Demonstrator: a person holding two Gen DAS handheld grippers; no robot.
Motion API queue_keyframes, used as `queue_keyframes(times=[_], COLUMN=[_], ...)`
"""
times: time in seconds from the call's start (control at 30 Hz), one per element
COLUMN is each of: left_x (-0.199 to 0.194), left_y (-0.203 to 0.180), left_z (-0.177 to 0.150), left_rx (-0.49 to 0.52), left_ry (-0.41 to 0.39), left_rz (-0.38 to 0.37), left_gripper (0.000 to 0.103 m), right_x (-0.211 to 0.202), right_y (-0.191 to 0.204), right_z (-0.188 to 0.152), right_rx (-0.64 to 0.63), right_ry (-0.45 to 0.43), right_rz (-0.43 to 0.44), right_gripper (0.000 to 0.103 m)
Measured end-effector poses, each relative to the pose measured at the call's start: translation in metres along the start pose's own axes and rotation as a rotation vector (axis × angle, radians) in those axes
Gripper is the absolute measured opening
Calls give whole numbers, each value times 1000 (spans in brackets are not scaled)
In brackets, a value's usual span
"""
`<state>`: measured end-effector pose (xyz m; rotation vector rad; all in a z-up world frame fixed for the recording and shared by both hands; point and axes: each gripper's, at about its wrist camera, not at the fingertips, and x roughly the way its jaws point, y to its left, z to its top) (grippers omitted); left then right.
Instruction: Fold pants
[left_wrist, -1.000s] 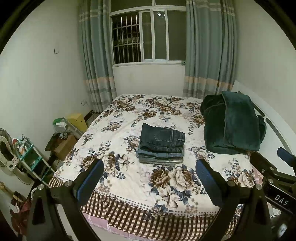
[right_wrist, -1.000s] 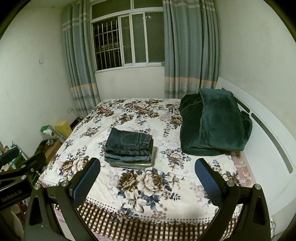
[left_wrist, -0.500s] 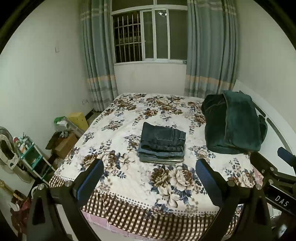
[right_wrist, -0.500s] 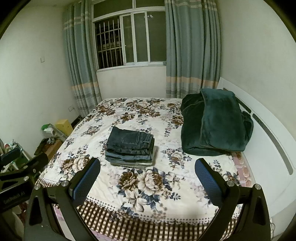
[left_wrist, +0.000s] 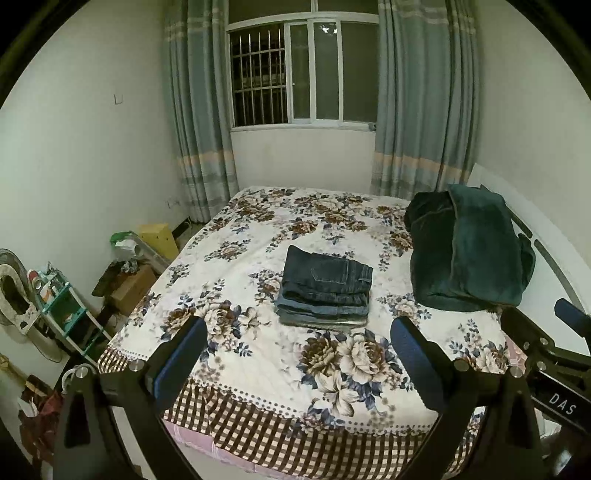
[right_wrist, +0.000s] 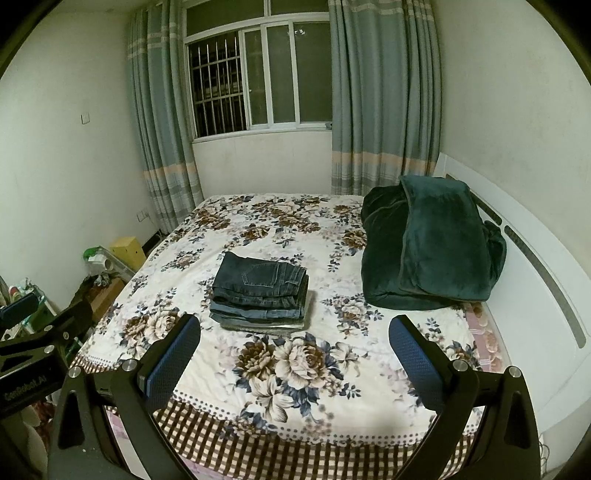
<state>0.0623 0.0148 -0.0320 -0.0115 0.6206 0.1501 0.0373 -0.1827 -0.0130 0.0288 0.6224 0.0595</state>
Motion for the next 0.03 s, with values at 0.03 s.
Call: queue_keyframes(times=[0.03], left_x=[0], left_y=[-1], left_z=[0], left_rx=[1], left_ry=[-2], left_rz=[-2], left_gripper=[102], right_x=[0], right_y=[0], right_z=[0], right_rx=[1], right_ry=[1], right_rz=[0], right_gripper=[103])
